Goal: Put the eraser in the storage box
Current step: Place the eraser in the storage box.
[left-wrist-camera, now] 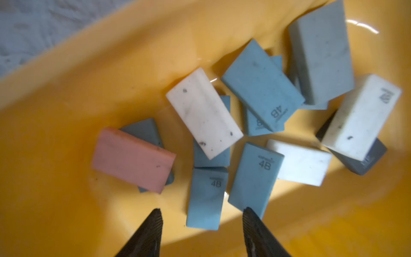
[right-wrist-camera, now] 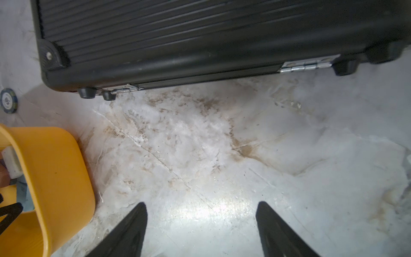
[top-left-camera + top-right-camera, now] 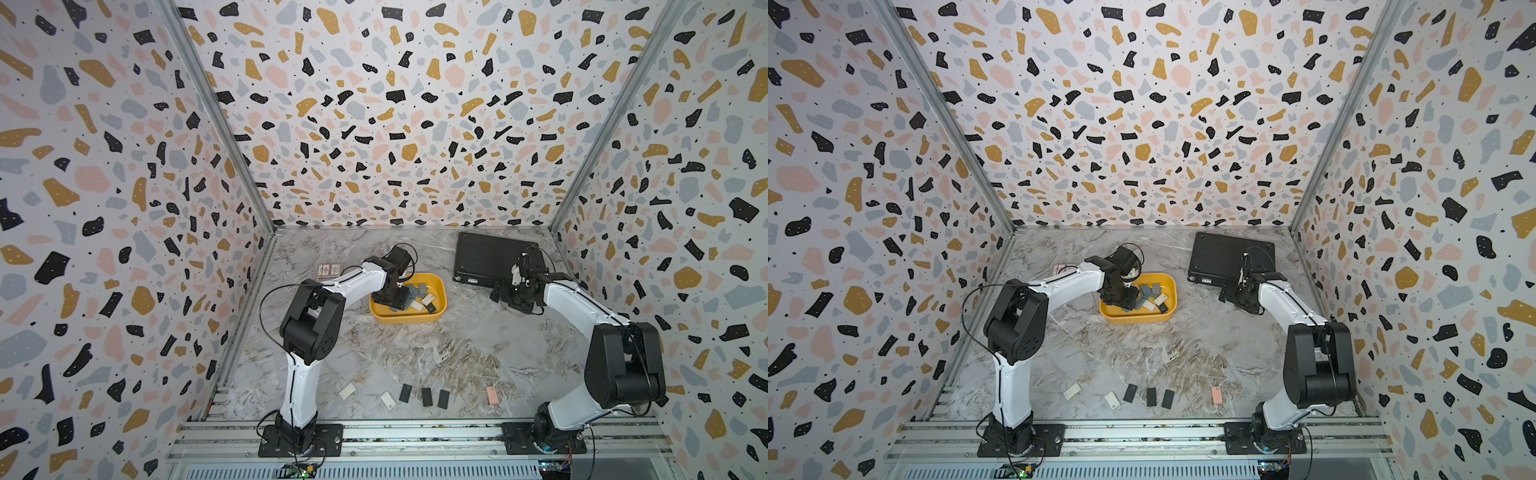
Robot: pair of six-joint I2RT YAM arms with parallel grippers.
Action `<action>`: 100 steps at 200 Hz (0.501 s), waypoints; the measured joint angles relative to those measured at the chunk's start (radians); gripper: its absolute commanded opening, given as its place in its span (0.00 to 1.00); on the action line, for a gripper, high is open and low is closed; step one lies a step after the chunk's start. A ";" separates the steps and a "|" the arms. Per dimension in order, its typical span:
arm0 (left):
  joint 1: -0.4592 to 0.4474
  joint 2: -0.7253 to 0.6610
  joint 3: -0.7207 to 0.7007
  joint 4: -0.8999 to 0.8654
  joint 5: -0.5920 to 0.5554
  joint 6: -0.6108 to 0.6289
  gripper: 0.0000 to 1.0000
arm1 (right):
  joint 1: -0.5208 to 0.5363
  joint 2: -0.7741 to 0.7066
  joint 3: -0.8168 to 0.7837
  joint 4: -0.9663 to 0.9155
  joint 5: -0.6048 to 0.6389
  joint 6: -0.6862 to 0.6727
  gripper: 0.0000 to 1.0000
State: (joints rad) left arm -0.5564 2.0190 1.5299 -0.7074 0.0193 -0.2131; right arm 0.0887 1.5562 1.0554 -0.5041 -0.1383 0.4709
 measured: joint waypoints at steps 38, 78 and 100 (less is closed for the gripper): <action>0.000 -0.220 0.002 -0.048 -0.003 0.008 0.73 | 0.000 -0.019 -0.007 0.002 -0.003 0.000 0.79; 0.000 -0.540 -0.160 -0.087 -0.018 0.003 0.75 | 0.008 -0.026 -0.016 0.008 -0.014 0.000 0.79; -0.010 -0.637 -0.337 -0.138 -0.031 -0.040 0.75 | 0.030 -0.032 -0.018 0.008 -0.011 0.000 0.79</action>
State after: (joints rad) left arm -0.5659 1.3815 1.1927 -0.8452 -0.0120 -0.2535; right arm 0.1188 1.5246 1.0370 -0.4965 -0.1497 0.4706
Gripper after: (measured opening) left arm 0.748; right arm 0.791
